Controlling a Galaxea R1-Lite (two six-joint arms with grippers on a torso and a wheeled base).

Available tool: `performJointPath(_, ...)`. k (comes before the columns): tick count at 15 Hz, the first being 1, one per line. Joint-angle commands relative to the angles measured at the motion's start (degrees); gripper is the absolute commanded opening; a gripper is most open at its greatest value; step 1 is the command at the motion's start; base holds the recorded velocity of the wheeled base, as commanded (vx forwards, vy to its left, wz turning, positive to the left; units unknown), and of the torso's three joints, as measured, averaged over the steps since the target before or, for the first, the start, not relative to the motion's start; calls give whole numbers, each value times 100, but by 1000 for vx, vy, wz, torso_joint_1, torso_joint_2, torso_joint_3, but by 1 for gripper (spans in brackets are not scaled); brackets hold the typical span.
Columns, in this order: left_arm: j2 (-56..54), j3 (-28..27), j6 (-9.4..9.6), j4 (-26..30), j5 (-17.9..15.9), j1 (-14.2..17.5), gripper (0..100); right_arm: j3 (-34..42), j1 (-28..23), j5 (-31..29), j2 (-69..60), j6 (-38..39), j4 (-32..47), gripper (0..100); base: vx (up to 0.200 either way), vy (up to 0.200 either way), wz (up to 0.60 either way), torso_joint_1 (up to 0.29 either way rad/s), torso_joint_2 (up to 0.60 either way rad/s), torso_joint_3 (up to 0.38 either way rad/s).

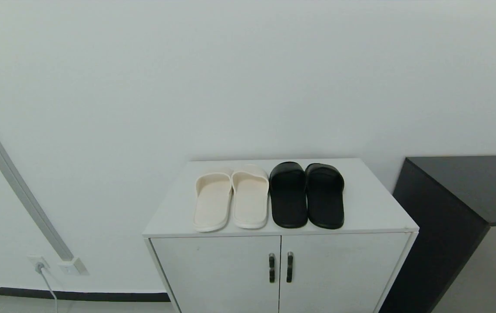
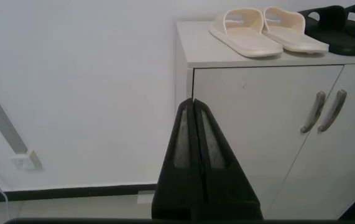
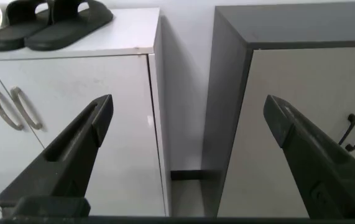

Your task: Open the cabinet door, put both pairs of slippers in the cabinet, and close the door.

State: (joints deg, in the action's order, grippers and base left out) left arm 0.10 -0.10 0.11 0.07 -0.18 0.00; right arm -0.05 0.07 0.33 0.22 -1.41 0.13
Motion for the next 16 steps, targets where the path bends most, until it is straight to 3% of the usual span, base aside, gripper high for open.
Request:
performJointPath(1,-1,1,7,1,1,0,0,-13,1,20,180,-201,-13,100,0,0,0,0,0,0)
performJointPath(3,-1,1,-11,1,1,0,0,-74,19,46,409,-105,-66,100,0,0,0,0,0,0)
performJointPath(5,-1,1,7,1,-8,0,0,-1647,309,152,1129,1196,162,100,0,0,0,0,0,0)
performJointPath(6,-1,1,7,1,-8,0,0,-1814,441,169,1516,959,786,100,0,0,0,0,0,0)
performJointPath(7,-1,1,7,1,-8,0,0,-1454,432,187,1674,361,901,100,0,0,0,0,0,0)
performJointPath(11,-1,1,7,1,-8,0,0,-1041,538,240,3415,273,-330,100,0,0,0,0,0,0)
performJointPath(16,-1,1,7,1,-8,0,0,-1595,1276,152,5524,581,-1516,100,0,0,0,0,0,0)
